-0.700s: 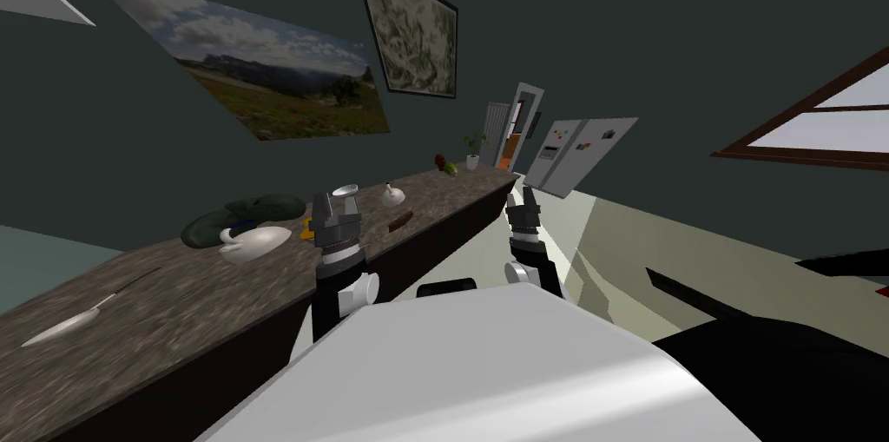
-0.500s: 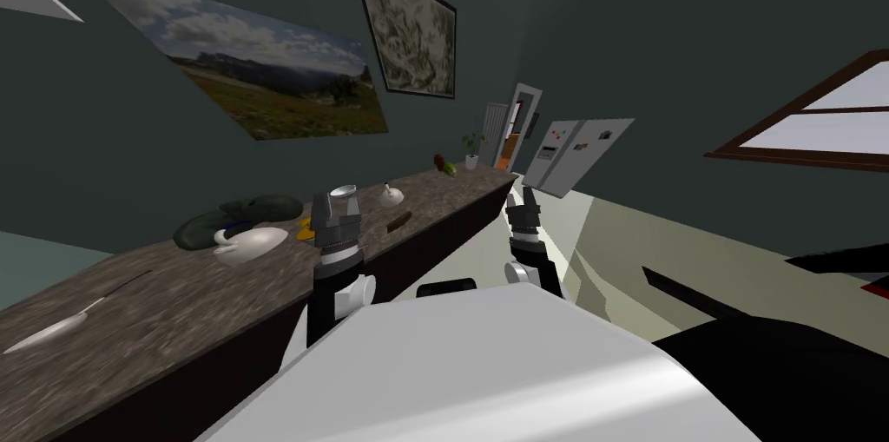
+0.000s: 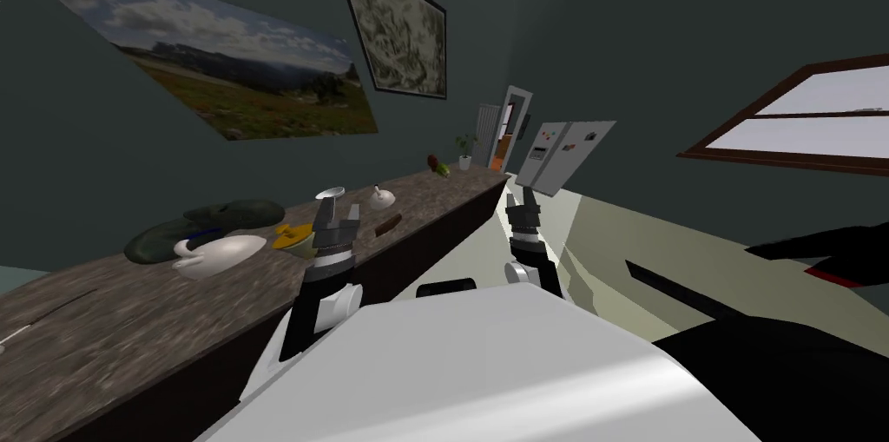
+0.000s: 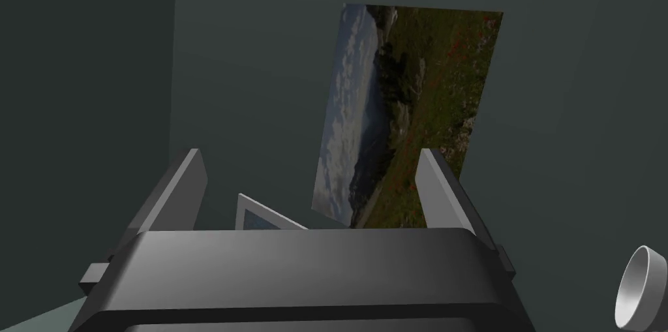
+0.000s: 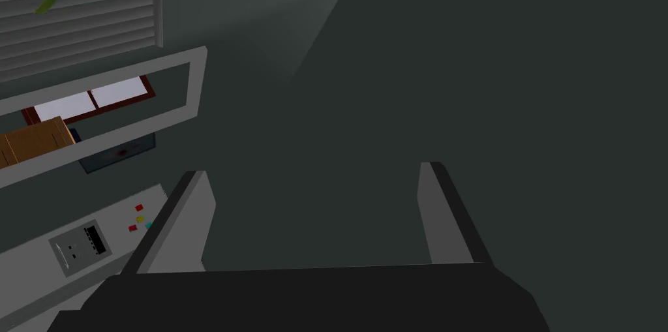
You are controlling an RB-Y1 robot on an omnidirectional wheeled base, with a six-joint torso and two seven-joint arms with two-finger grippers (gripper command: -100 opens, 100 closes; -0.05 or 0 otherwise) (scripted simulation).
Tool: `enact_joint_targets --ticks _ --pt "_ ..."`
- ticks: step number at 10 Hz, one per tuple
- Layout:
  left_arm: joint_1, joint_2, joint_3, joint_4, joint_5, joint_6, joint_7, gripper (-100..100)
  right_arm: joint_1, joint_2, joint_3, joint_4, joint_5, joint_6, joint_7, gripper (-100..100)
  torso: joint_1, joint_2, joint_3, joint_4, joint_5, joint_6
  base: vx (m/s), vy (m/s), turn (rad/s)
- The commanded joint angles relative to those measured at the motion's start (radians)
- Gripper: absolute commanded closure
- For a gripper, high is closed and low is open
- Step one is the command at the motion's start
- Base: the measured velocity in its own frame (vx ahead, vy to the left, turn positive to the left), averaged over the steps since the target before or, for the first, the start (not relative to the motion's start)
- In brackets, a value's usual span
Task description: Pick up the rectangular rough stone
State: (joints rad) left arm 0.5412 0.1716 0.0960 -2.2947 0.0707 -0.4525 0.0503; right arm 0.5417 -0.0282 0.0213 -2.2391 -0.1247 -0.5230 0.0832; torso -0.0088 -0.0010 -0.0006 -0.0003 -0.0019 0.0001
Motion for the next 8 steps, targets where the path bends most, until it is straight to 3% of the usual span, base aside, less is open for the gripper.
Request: enact_joint_targets --ticks 1,2,3,7,8 --pt "0.021 0.045 0.019 -0.001 0.032 0.046 0.02 -100 0.0 0.0 0.0 0.0 0.0 0.0 0.0 0 0.0 0.0 0.0 0.0 0.0 0.0 0.018 -0.167 -0.098" --pt "0.035 0.074 0.033 0.001 0.054 0.07 0.034 -100 0.0 0.0 0.0 0.0 0.0 0.0 0.0 0 -0.002 0.0 0.0 0.0 0.0 0.0 0.015 -0.164 -0.112" --pt "0.035 0.074 0.033 0.001 0.054 0.074 0.034 -100 0.0 0.0 0.0 0.0 0.0 0.0 0.0 0 -0.002 0.0 0.0 0.0 -0.001 0.0 0.013 -0.095 -0.029" --pt "0.099 0.195 0.093 0.01 0.154 0.195 0.096 -100 0.0 0.0 0.0 0.0 0.0 0.0 0.0 0 -0.002 -0.001 -0.001 0.0 0.0 0.0 0.034 -0.144 -0.122" --pt "0.099 0.195 0.093 0.01 0.154 0.203 0.096 -100 0.0 0.0 0.0 0.0 0.0 0.0 0.0 0 -0.003 -0.002 -0.001 0.0 -0.001 0.0 0.021 -0.13 -0.028"
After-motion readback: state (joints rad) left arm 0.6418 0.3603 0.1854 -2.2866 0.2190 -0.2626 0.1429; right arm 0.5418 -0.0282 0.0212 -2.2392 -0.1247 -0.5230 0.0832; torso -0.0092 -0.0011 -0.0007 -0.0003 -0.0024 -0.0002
